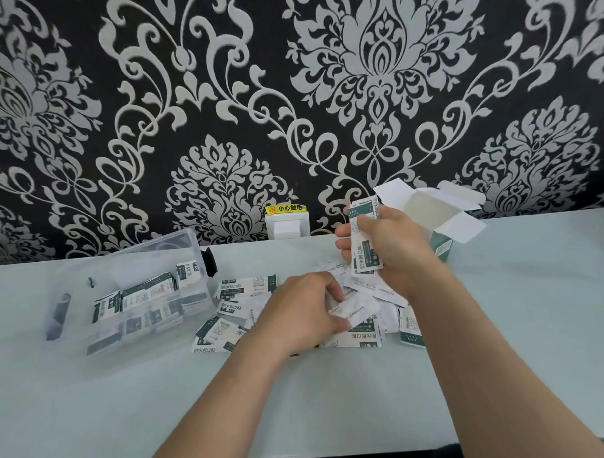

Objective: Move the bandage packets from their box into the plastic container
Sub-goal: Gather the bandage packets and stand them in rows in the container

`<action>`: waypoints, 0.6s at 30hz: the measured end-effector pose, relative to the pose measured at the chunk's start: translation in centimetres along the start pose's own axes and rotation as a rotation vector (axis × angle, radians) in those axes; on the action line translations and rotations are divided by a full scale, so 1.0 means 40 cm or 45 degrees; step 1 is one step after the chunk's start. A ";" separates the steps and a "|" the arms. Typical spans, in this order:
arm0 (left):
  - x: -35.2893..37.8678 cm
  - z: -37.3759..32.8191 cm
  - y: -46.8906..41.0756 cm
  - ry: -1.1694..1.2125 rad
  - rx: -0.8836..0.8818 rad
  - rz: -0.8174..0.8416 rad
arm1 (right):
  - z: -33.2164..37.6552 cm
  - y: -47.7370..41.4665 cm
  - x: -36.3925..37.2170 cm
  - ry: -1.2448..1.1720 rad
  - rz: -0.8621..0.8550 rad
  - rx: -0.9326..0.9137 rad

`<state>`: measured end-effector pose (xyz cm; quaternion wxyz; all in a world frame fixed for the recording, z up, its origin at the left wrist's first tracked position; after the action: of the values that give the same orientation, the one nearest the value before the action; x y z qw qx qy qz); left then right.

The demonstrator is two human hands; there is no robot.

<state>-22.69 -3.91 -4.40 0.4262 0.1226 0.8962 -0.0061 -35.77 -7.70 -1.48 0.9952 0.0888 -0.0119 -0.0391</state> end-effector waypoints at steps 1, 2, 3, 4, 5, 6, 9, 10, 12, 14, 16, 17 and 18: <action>-0.008 0.003 -0.003 0.024 -0.018 -0.033 | 0.000 0.002 0.002 -0.010 0.004 0.011; -0.016 0.008 -0.005 0.054 -0.040 -0.055 | -0.001 0.003 0.002 -0.026 0.004 0.027; -0.024 0.013 -0.004 0.103 -0.065 -0.060 | -0.002 0.003 0.003 -0.049 0.000 0.046; -0.034 0.017 -0.002 0.175 -0.091 -0.049 | -0.006 0.002 0.003 -0.071 -0.008 0.066; -0.046 0.020 0.001 0.265 -0.121 -0.031 | -0.009 0.000 0.004 -0.095 -0.020 0.089; -0.062 0.026 0.004 0.366 -0.148 -0.026 | -0.013 -0.002 0.004 -0.120 -0.033 0.112; -0.124 0.036 0.013 0.640 -0.171 -0.224 | -0.033 -0.005 0.029 -0.208 -0.007 0.228; -0.139 0.037 0.015 0.683 -0.138 -0.332 | -0.039 0.002 0.047 -0.218 0.030 0.279; -0.142 0.018 0.016 0.660 -0.047 -0.482 | -0.050 0.019 0.094 -0.226 0.154 0.359; -0.131 -0.003 0.023 0.543 0.055 -0.537 | -0.059 0.033 0.149 -0.284 0.277 0.392; -0.108 -0.020 0.020 0.463 0.136 -0.463 | -0.061 0.032 0.163 -0.365 0.297 0.392; -0.100 -0.023 0.019 0.463 0.158 -0.394 | -0.062 0.028 0.159 -0.387 0.292 0.391; -0.097 -0.023 0.018 0.495 0.177 -0.333 | -0.062 0.023 0.148 -0.378 0.280 0.377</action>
<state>-20.87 -3.95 -0.79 0.2317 0.0336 0.9671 -0.0993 -29.73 -6.84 -3.68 0.9569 0.2255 -0.1734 0.0591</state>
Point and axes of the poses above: each hand's wrist, its own y-axis away from the middle knuckle, its own x-axis out of the palm, z = x × y, the point moved 5 cm from there along -y, towards the middle knuckle, and after that the axes turned 9 degrees about y, right-handed, at the moved point
